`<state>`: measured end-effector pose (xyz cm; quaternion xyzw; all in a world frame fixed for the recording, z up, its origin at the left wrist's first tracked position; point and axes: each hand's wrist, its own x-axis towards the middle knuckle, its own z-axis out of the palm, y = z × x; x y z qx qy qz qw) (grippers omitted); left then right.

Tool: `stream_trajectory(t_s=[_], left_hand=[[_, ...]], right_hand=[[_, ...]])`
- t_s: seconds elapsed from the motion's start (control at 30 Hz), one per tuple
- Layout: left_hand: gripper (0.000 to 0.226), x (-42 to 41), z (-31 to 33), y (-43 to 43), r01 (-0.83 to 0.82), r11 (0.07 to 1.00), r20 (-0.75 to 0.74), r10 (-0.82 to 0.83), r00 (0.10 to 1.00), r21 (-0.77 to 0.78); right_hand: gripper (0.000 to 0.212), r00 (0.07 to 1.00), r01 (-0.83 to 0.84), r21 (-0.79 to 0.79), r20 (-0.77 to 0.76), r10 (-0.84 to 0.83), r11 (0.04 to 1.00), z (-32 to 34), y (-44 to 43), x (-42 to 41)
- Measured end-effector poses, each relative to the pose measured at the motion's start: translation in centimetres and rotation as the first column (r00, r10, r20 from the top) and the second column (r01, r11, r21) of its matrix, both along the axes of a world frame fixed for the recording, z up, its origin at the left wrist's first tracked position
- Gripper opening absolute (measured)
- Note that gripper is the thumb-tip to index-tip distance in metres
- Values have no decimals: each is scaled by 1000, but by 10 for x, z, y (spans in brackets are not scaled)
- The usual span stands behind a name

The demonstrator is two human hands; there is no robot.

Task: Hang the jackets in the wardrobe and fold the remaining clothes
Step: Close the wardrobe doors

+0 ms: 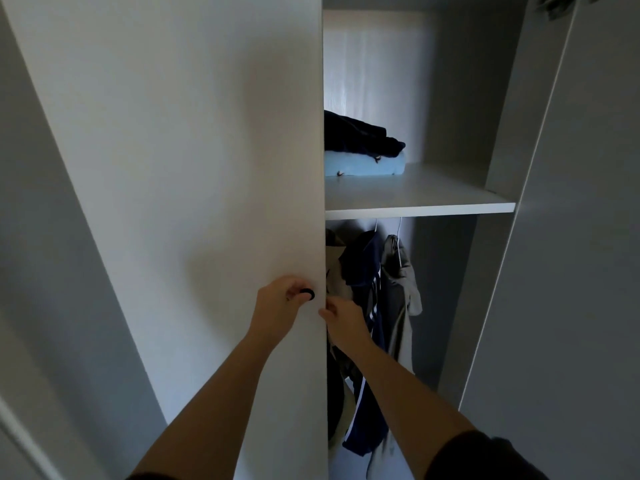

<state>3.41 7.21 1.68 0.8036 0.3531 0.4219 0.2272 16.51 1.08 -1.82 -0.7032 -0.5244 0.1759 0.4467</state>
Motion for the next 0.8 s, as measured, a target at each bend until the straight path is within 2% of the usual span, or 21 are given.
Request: stream_trajectory(t_s=[0.3,0.5,0.63,0.7,0.8], left_hand=[[7,24,-4,21,-39,994,54,34,998,104],[10,26,-3,23,-36,996,66,31,997,83],[15,18,0,14,-66,993,0,67,998,99],[16,18,6,-1,-119,982,23,117,993,148],[14,46,18,-53,-21,979,106,-1,994,203]], right_hand=[[24,1000,5,15,-17,-5,1000,-1,34,16],[28,997,2,15,-76,-1,1000,1,29,15],[30,984,70,-6,-162,-70,998,-6,-25,33],[31,971,113,23,-213,-106,993,-8,-70,49],[28,958,227,83,-198,-207,970,-2,-150,70]])
